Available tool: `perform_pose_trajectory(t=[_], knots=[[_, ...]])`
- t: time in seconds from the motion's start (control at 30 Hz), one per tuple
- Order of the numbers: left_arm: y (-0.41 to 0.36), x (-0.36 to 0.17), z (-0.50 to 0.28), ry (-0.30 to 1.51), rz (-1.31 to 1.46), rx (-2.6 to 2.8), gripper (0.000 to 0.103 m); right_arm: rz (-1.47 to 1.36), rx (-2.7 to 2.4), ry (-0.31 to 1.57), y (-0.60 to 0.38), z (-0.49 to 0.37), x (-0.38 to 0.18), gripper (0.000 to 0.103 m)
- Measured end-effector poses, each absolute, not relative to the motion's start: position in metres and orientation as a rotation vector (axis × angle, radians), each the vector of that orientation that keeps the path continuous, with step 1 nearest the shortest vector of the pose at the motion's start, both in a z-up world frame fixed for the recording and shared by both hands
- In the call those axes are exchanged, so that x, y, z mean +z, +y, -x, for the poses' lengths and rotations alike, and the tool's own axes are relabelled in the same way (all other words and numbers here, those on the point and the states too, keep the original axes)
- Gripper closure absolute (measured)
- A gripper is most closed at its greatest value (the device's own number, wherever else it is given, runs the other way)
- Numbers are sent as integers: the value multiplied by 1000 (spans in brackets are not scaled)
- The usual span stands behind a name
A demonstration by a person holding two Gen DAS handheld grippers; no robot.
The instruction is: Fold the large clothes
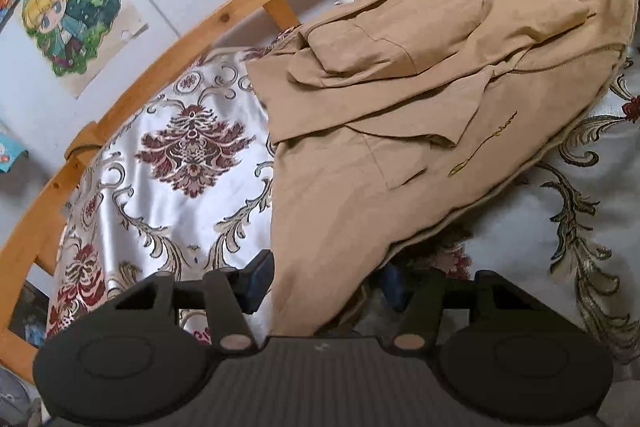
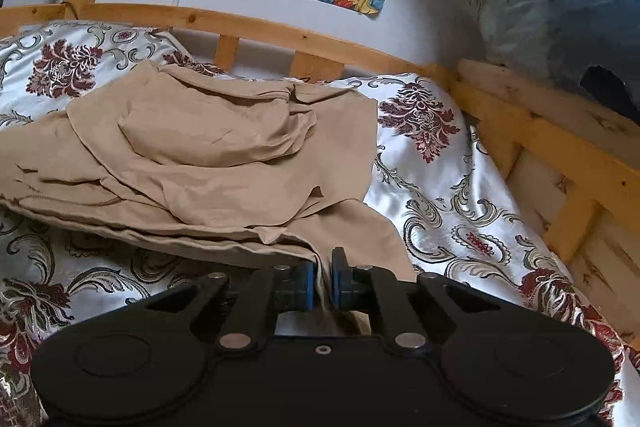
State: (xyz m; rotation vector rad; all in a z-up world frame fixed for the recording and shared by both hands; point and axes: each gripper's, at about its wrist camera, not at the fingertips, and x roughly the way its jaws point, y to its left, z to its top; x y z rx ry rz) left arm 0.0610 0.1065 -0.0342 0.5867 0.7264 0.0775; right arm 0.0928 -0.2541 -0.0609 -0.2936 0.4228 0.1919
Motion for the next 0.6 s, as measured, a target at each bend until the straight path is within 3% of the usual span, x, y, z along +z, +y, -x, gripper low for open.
perform_pose_trajectory(t=[0.13, 0.2, 0.3, 0.6], knots=[[100, -41, -58, 752, -640, 60, 49, 345, 190, 434, -251, -93, -68, 92], [100, -47, -62, 826, -614, 70, 76, 353, 191, 476, -251, -97, -77, 91], [97, -42, -62, 817, -551, 62, 97, 323, 203, 519, -250, -97, -82, 95], [99, 27, -37, 641, -498, 25, 100, 352, 208, 394, -250, -63, -33, 98]])
